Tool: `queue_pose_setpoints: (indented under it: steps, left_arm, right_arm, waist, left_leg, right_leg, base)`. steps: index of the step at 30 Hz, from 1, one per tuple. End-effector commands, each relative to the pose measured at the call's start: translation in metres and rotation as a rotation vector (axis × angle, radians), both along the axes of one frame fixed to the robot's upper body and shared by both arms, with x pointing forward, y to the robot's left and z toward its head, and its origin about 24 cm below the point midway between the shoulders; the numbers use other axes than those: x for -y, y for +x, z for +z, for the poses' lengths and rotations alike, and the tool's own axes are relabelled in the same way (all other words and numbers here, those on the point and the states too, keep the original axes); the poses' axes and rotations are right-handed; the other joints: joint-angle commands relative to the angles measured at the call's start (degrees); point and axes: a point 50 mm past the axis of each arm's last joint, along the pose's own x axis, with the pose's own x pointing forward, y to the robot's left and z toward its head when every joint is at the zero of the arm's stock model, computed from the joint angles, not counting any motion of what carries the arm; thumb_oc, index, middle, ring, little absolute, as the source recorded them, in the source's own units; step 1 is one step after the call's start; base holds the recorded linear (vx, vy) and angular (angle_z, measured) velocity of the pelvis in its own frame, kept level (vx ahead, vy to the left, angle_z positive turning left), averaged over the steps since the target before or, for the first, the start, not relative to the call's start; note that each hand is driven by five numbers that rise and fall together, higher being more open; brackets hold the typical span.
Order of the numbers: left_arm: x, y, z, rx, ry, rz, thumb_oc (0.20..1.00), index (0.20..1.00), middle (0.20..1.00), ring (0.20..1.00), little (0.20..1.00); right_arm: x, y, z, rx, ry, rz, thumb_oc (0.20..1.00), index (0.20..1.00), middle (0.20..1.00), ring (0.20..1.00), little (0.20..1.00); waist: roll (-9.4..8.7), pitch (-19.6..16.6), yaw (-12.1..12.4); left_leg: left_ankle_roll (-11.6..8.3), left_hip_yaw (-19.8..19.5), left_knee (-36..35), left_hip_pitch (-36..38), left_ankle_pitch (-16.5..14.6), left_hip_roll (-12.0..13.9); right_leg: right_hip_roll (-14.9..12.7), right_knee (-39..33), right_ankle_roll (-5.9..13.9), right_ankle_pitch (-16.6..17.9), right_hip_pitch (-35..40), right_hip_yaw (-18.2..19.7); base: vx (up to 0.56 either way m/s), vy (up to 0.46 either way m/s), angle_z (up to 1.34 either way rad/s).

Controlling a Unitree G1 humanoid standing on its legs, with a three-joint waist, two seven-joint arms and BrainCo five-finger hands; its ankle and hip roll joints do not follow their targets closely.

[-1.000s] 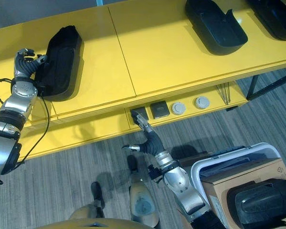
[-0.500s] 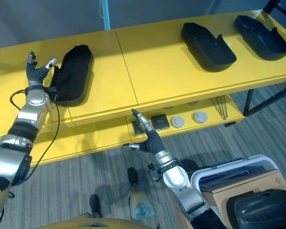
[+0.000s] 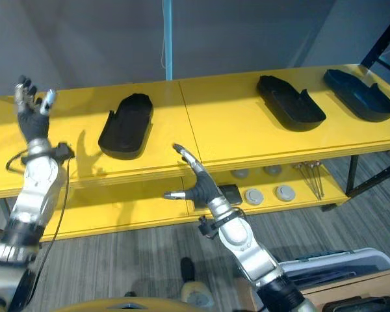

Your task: Move parts from the plastic box to the shelf.

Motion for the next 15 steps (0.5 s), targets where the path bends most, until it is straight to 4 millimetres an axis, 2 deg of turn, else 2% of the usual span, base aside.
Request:
queue_pose_setpoints:
  steps: [1,2,4,5,7,8,11,12,14,15]
  left_arm:
    - [-0.014,-0.006,0.007,0.05,0.162,0.036,1.0,1.0,1.0,1.0,1.0]
    - [-0.016,-0.02,-0.004,0.017,0.18,0.016,1.0,1.0,1.0,1.0,1.0]
    - [-0.017,-0.021,-0.005,0.015,0.181,0.018,1.0,1.0,1.0,1.0,1.0]
    - [-0.013,-0.032,-0.019,-0.009,0.101,-0.002,1.0,1.0,1.0,1.0,1.0]
    - [-0.008,-0.045,-0.04,-0.095,0.084,-0.063,1.0,1.0,1.0,1.0,1.0]
    - [-0.009,-0.045,-0.04,-0.096,0.084,-0.063,1.0,1.0,1.0,1.0,1.0]
    - [-0.005,-0.053,-0.062,-0.189,0.036,-0.115,1.0,1.0,1.0,1.0,1.0]
    - [-0.004,-0.055,-0.071,-0.233,0.011,-0.129,1.0,1.0,1.0,1.0,1.0]
    - [-0.005,-0.055,-0.071,-0.232,0.011,-0.129,1.0,1.0,1.0,1.0,1.0]
    - [-0.004,-0.058,-0.076,-0.261,-0.008,-0.153,1.0,1.0,1.0,1.0,1.0]
  right_arm:
    - [-0.017,0.008,0.013,0.053,0.033,0.103,0.793,0.793,0.793,0.793,0.793]
    - [-0.023,0.011,0.012,0.008,0.077,0.153,0.2,0.2,0.2,0.2,0.2]
    - [-0.024,0.011,0.012,0.006,0.078,0.156,0.2,0.2,0.2,0.2,0.2]
    - [-0.035,0.014,0.011,-0.041,0.141,0.213,0.2,0.2,0.2,0.2,0.2]
    - [-0.043,0.016,0.01,-0.058,0.17,0.24,0.2,0.2,0.2,0.2,0.2]
    - [-0.044,0.016,0.01,-0.059,0.171,0.241,0.2,0.2,0.2,0.2,0.2]
    - [-0.052,0.022,0.008,-0.065,0.177,0.238,0.2,0.2,0.2,0.2,0.2]
    - [-0.058,0.025,0.01,-0.058,0.178,0.237,0.2,0.2,0.2,0.2,0.2]
    - [-0.059,0.025,0.01,-0.057,0.178,0.237,0.2,0.2,0.2,0.2,0.2]
    - [-0.062,0.03,0.014,-0.042,0.176,0.227,0.2,0.2,0.2,0.2,0.2]
  waist:
    - [-0.78,-0.99,2.55]
    - [-1.17,-1.11,3.73]
    - [-1.19,-1.14,3.58]
    - [-1.67,-0.83,5.13]
    - [-2.1,-0.15,6.82]
    - [-2.15,-0.27,6.65]
    - [-2.27,0.62,8.6]
    - [-2.3,1.22,10.08]
    - [-2.32,1.21,9.95]
    - [-2.17,1.96,11.27]
  left_leg:
    - [0.62,-1.36,-0.08,-0.51,-4.91,0.28]
    - [0.63,-1.59,-0.08,-0.29,-4.98,0.29]
    - [0.64,-1.63,-0.08,-0.23,-4.99,0.28]
    - [0.62,-2.36,-0.08,-0.4,-4.83,0.15]
    - [0.46,-3.87,-0.08,-1.35,-4.45,-0.03]
    - [0.46,-4.02,-0.08,-1.44,-4.42,-0.06]
    - [0.3,-5.69,-0.08,-2.62,-3.88,-0.32]
    - [0.21,-6.67,-0.08,-3.43,-3.51,-0.51]
    - [0.21,-6.78,-0.08,-3.49,-3.48,-0.53]
    - [0.06,-7.7,-0.08,-4.42,-3.01,-0.66]
  right_leg:
    - [-2.18,0.42,2.84,-10.88,8.16,-2.4]
    - [-2.4,0.42,2.75,-11.07,8.76,-2.94]
    - [-2.42,0.4,2.75,-11.09,8.85,-2.98]
    - [-2.6,0.45,2.69,-11.14,9.17,-3.71]
    - [-2.83,0.46,2.81,-11.21,9.26,-5.32]
    - [-2.85,0.44,2.82,-11.24,9.25,-5.47]
    - [-3.11,0.37,2.93,-11.25,9.19,-7.3]
    - [-3.26,0.28,2.98,-11.3,9.21,-8.49]
    - [-3.27,0.28,2.98,-11.32,9.21,-8.61]
    - [-3.39,0.16,3.02,-11.31,9.05,-9.67]
  base:
    - [0.04,0.023,0.01]
    - [0.03,0.018,0.09]
    - [0.0,0.004,0.06]
    - [-0.01,0.004,0.32]
    - [-0.01,-0.003,0.36]
    - [-0.02,-0.007,0.26]
    - [-0.02,-0.01,0.38]
    - [-0.02,-0.012,0.28]
    - [-0.02,-0.013,0.35]
    - [-0.03,-0.013,0.29]
